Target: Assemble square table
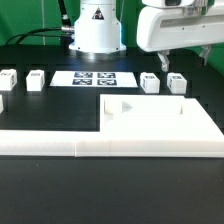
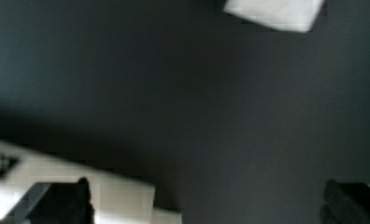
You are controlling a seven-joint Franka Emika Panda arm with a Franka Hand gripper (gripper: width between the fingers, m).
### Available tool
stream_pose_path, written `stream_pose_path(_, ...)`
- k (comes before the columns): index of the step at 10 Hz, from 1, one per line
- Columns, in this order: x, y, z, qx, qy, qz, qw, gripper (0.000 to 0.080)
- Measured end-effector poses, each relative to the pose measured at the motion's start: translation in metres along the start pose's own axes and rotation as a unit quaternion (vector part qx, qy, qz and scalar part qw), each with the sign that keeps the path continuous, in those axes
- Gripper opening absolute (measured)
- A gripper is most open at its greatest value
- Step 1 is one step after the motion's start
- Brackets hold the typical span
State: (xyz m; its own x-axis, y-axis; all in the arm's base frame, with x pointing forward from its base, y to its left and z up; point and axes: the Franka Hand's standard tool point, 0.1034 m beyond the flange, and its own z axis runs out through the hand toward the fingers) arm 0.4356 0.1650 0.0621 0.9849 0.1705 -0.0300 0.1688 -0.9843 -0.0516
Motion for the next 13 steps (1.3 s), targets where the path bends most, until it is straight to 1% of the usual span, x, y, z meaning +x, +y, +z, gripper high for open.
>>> stream_pose_path(1, -0.003, -0.005, 0.006, 0.006, -0.005, 0.049, 0.999, 0.0649)
stream_pose_path(2, -0.002, -0.012, 0.011, 0.012, 0.002, 0.084, 0.996, 0.0649)
stream_pose_path(6, -0.004, -0.010, 0.011, 0.010, -0.017, 0.079, 0.997, 0.0649)
stream_pose_path(7, -0.010, -0.011, 0.018, 0.008, -0.045, 0.083, 0.995, 0.0649)
stream_pose_path(8, -0.016, -0.012, 0.022, 0.002, -0.091, 0.085, 0.992, 0.0649)
stream_pose_path(9, -0.017, -0.012, 0.026, 0.007, -0.114, 0.097, 0.989, 0.0649)
stream_pose_path(10, -0.025, -0.013, 0.027, -0.001, -0.148, 0.091, 0.985, 0.0649)
stream_pose_path(11, -0.027, -0.017, 0.025, -0.008, -0.166, 0.082, 0.983, 0.0649)
stream_pose_path(12, -0.031, -0.016, 0.024, -0.005, -0.204, 0.080, 0.976, 0.0649)
stream_pose_path(13, -0.030, -0.014, 0.025, -0.006, -0.234, 0.081, 0.969, 0.0649)
